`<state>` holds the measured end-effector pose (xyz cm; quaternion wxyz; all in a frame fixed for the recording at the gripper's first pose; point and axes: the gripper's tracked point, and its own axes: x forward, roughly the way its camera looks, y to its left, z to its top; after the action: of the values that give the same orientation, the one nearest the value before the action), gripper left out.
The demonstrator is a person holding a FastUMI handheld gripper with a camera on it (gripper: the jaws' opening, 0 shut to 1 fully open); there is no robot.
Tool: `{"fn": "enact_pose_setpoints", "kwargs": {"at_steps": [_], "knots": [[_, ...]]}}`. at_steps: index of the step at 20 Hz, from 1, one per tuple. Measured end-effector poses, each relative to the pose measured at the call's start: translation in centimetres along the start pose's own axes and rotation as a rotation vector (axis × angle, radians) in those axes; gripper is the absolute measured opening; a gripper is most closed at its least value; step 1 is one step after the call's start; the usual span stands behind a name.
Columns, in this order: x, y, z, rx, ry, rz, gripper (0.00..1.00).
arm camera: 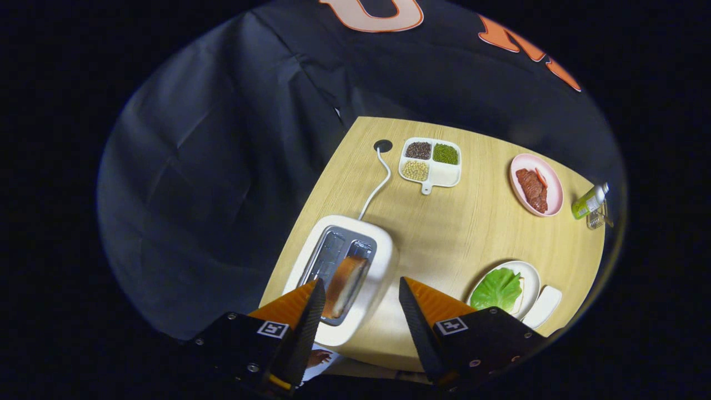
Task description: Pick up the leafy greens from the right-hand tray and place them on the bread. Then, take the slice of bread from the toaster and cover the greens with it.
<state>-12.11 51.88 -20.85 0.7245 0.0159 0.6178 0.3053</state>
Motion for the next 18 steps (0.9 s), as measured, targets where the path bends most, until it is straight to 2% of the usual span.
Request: {"fn": "enact_pose_setpoints", "kwargs": {"at_steps": [2, 6, 10, 11, 13, 18], "knots": [[1.4, 0.5, -0.2, 0.004, 0.032, -0.024, 0.77], [3.8, 0.4, -1.5, 0.024, 0.108, -0.103, 0.63], [5.5, 0.3, -1.6, 0.041, 0.138, -0.132, 0.37], [5.6, 0.3, -1.6, 0.048, 0.139, -0.127, 0.28], [5.7, 0.8, -1.6, 0.076, 0.140, -0.096, 0.18], [4.5, 0.7, -0.9, 0.122, 0.107, -0.031, 0.11]]}}
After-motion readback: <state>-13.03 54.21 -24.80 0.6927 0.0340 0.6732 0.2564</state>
